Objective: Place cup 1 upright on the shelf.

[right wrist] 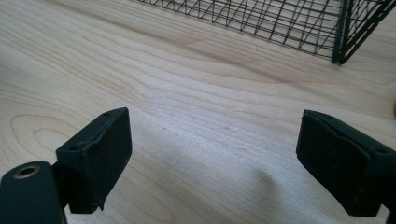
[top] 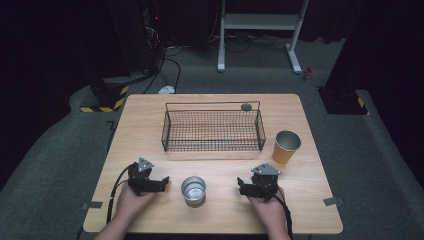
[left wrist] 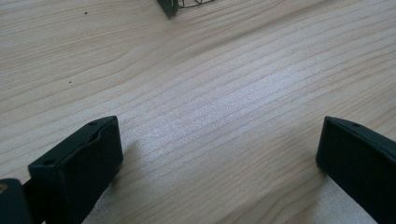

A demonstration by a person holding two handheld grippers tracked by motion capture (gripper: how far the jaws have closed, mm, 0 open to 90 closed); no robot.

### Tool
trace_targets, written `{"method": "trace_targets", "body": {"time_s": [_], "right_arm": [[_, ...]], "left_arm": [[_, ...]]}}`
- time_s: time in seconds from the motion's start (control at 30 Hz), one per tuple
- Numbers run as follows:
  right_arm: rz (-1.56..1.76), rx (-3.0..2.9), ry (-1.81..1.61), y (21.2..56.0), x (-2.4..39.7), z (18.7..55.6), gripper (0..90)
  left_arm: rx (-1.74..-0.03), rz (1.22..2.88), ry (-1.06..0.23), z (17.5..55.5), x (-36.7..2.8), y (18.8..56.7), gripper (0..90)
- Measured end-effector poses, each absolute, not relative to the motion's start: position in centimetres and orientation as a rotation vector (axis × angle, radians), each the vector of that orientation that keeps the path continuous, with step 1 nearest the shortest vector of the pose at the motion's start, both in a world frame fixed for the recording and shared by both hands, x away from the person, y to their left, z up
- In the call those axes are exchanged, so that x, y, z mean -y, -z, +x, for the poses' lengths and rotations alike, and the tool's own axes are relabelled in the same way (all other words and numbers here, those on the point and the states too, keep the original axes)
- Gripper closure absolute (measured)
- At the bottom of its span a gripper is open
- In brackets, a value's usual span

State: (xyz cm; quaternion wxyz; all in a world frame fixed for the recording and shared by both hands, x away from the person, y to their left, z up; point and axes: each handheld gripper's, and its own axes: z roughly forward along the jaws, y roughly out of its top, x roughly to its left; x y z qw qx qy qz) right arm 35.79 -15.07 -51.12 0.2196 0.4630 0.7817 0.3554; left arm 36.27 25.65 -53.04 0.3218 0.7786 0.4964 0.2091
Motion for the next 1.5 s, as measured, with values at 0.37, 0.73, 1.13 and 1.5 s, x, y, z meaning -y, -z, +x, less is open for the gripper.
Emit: {"method": "trace_targets", "body": {"time_s": [0.37,0.73,1.13,1.5], "right_arm": [[1.313,-2.109,-0.993,50.9,16.8,36.0,10.5],[1.334,-2.045,-0.995,50.5,18.8,36.2,10.5],[1.378,-1.965,-0.997,49.9,21.2,36.3,10.4],[1.4,-1.893,-0.98,49.3,23.3,36.5,10.2]], "left_arm": [[-1.303,2.043,-0.551,36.3,-25.6,53.0,0.8],[-1.304,2.045,-0.554,36.2,-25.6,53.0,1.1],[-1.303,2.045,-0.553,36.2,-25.7,53.0,1.1],[-1.303,2.043,-0.555,36.3,-25.7,53.0,1.4]]}}
